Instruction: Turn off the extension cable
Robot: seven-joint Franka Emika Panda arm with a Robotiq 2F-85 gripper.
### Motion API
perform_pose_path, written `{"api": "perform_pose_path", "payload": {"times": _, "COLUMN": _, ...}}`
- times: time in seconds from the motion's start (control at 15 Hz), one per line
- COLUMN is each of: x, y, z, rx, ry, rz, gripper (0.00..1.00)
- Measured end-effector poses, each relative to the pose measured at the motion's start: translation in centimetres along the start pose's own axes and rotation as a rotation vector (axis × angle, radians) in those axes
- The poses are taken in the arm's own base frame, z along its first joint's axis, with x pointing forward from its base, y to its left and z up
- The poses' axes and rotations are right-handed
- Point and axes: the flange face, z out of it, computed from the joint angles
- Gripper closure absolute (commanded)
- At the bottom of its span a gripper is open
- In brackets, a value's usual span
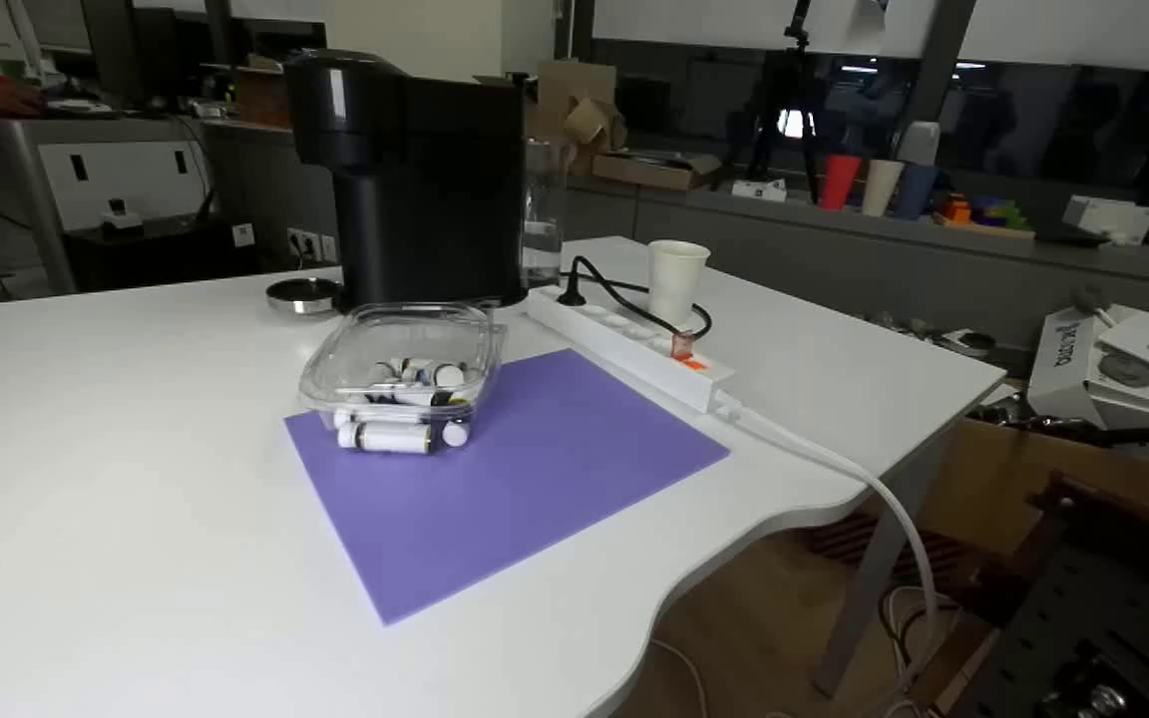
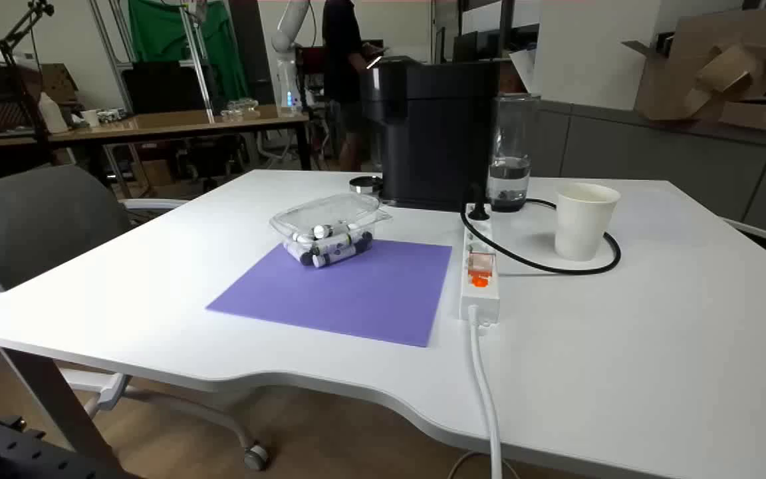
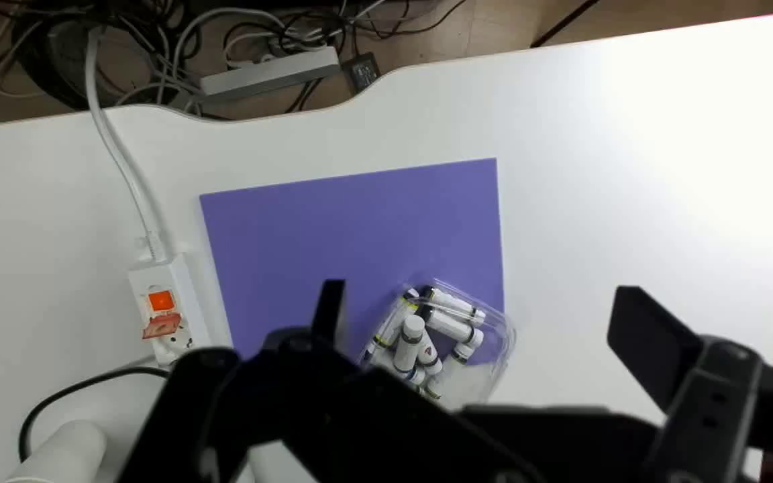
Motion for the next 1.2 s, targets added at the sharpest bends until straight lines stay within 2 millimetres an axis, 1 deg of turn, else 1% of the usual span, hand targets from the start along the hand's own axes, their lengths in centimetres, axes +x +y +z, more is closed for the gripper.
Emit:
{"api": "perform_pose_path", "payload": {"times": 0.87, "x": 0.1, "y": 0.0, "z": 0.0, "rx": -0.004, "ry": 0.009, "rz": -0.001, "gripper": 0.00}}
{"api": "perform_pose_path", "payload": {"times": 1.0, "x": 0.8, "y": 0.4, "z": -0.1, "rx": -0.032, "ry": 0.061, "rz": -0.003, "gripper": 0.00}}
{"api": "perform_pose_path", "payload": {"times": 1.2, "x": 2.7, "y": 1.9, "z": 0.6, "rx": -0.099, "ry": 0.162, "rz": -0.013, "gripper": 0.00}}
